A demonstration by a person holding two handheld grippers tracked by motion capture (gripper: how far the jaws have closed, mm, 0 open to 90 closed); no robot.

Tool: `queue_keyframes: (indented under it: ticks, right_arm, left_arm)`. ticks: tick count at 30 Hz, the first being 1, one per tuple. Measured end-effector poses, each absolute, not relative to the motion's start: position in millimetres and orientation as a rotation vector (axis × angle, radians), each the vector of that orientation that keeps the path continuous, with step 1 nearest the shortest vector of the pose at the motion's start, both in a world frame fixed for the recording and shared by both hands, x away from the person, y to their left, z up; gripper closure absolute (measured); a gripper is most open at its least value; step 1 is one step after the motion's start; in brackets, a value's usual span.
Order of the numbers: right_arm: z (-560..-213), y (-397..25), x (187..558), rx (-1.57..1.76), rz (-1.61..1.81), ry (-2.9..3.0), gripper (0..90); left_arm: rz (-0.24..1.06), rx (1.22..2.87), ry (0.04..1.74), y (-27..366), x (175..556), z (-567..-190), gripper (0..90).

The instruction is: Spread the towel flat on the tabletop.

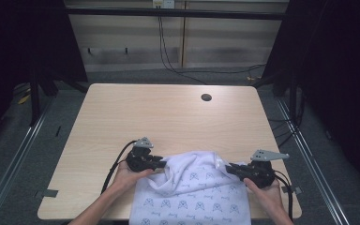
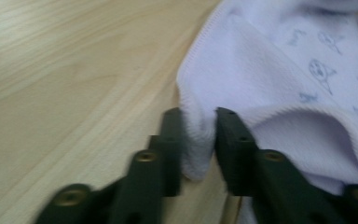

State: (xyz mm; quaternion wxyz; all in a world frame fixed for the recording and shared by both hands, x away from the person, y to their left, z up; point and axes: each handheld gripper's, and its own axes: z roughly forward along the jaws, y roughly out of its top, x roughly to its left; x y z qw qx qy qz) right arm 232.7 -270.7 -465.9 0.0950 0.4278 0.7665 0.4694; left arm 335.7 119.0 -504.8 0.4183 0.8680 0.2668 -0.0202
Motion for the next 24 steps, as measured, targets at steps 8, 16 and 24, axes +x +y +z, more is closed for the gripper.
queue_keyframes:
  ticks: [8,16,24]
  right_arm:
    - [-449,-284,235,1.26,1.443,2.194,85.3]
    - [-400,-306,248,1.206,1.551,2.003,86.3]
    - [-346,-297,285,1.115,1.586,1.919,86.3]
  left_arm:
    - [0.005,2.037,0.697,149,344,-472,84.2]
    - [0.133,1.914,0.641,181,350,-405,84.6]
    - [0.3,1.871,0.616,192,375,-346,84.5]
